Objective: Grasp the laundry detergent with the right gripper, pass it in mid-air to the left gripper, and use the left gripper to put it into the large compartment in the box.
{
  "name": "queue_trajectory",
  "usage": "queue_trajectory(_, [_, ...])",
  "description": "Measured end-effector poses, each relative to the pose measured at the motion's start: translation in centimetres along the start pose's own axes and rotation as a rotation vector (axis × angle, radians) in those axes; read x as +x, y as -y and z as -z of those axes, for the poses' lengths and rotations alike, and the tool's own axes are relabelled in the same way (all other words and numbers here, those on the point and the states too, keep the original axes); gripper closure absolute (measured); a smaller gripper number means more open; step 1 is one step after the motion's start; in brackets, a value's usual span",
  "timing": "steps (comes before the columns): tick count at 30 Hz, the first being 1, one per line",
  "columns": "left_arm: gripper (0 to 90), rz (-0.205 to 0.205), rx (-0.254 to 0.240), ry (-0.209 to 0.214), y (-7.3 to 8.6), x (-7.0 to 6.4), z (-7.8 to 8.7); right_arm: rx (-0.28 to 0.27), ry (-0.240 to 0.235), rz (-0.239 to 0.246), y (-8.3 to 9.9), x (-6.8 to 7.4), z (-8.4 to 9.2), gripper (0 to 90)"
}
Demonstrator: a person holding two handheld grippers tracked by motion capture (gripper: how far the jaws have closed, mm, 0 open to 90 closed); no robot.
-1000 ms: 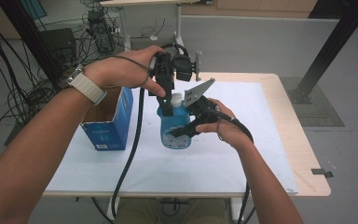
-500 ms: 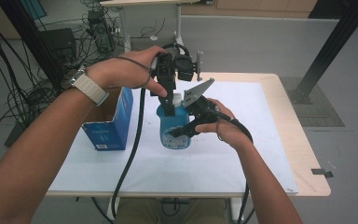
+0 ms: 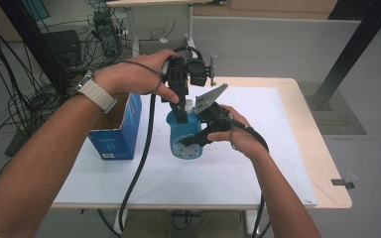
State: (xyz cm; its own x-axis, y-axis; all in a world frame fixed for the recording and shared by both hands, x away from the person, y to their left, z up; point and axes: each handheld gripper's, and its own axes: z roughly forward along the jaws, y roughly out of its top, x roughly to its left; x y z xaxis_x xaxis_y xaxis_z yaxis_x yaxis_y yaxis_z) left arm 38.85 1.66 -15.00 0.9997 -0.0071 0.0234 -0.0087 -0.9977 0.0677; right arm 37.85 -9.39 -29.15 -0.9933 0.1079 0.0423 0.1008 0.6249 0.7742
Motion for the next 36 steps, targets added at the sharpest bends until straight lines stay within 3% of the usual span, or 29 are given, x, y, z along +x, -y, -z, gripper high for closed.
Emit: queue_trajectory(36, [7.8,-0.005,0.009,0.000,-0.03,-0.14,-0.14,-0.009,-0.001,-0.006,0.04,-0.02,-0.08,43.9])
